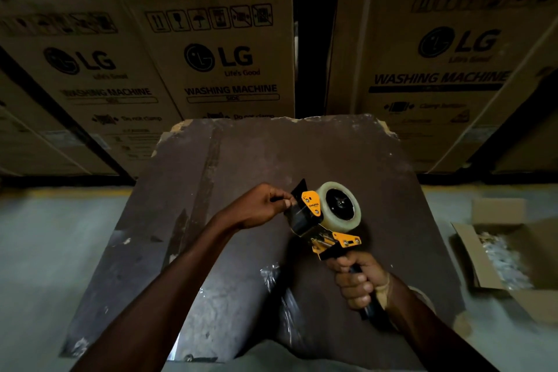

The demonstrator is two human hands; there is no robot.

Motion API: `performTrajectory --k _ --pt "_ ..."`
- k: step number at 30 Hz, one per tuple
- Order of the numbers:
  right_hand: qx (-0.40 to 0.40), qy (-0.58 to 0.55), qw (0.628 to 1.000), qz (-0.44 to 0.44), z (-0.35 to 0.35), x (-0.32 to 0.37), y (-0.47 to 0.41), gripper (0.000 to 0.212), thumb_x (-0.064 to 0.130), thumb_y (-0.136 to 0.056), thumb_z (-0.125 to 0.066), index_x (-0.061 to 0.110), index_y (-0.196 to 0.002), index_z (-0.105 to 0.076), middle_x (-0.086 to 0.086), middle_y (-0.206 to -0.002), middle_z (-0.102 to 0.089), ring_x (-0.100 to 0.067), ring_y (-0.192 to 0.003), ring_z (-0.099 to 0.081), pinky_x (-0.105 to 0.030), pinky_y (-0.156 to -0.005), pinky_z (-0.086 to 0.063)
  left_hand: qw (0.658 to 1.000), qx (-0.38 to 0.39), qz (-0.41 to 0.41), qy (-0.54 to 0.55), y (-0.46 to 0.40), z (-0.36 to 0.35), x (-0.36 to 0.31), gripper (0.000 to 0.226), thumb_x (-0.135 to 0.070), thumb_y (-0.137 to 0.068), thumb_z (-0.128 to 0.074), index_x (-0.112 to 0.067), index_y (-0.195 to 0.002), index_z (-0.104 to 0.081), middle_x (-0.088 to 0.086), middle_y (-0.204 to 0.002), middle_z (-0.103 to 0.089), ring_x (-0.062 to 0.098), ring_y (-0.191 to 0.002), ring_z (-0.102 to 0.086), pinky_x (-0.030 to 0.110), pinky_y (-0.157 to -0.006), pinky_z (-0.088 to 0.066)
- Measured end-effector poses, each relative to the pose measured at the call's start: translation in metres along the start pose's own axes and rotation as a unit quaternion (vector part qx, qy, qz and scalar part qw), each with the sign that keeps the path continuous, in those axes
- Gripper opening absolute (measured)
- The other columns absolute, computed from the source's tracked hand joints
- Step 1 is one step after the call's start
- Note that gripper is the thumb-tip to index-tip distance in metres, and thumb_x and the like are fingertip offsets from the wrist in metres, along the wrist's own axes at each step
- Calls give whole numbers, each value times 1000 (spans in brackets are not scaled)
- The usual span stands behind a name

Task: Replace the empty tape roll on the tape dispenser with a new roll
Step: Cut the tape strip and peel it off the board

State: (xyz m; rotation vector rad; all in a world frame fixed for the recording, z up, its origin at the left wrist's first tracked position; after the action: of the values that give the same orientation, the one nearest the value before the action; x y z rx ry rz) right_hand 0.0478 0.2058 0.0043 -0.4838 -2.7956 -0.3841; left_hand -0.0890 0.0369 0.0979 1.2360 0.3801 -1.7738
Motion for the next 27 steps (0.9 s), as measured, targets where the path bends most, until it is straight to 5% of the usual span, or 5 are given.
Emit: performTrajectory --k 5,10,14,23,27 --pt "3 -34 999 6 5 -1 -2 13 23 -93 -48 17 -85 -56 4 -59 -63 -6 -46 -59 -21 -51 -49 994 -54 23 95 0 -12 11 35 3 -96 -44 -21 -98 -70 -8 -88 -69 -9 -74 -58 13 -68 -44" --pt "-12 -50 998 24 12 2 -8 14 21 -93 -48 15 -84 -55 3 -58 -62 -9 -41 -40 -22 -51 -45 976 -119 60 174 -5 -18 32 41 3 -89 -44 -24 -94 -74 -2 -87 -73 13 -79 -62 27 -63 -42" --pt "-28 -77 996 36 17 7 -14 13 17 -92 -52 11 -81 -56 -1 -55 -60 -11 -40 -39 -24 -50 -46 961 -190 82 182 -15 -16 44 42 6 -88 -42 -22 -95 -72 -2 -85 -71 9 -73 -59 26 -62 -43" --pt "-175 -32 981 75 48 37 -40 30 14 -65 -81 15 -67 -51 7 -44 -41 -6 -31 -37 -19 -37 -36 917 -291 162 222 -8 -14 95 36 11 -90 -40 -3 -108 -67 -1 -88 -62 3 -72 -53 7 -55 -40" --pt "-263 -6 963 60 63 49 -56 17 19 -77 -59 18 -69 -43 9 -43 -36 -4 -30 -33 -18 -34 -33 906 -304 184 228 6 -21 126 30 8 -92 -46 -9 -104 -67 -4 -82 -63 7 -71 -53 14 -57 -40"
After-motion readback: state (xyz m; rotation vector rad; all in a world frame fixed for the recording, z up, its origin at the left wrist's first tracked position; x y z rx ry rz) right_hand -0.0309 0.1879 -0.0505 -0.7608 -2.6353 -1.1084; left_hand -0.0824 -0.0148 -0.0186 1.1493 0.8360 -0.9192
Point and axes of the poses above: each hand's wrist, its own y-axis away from the middle knuckle, its own z-axis out of the back of the hand, x = y × z, the point moved 6 cm from there along -y, towards the middle knuckle
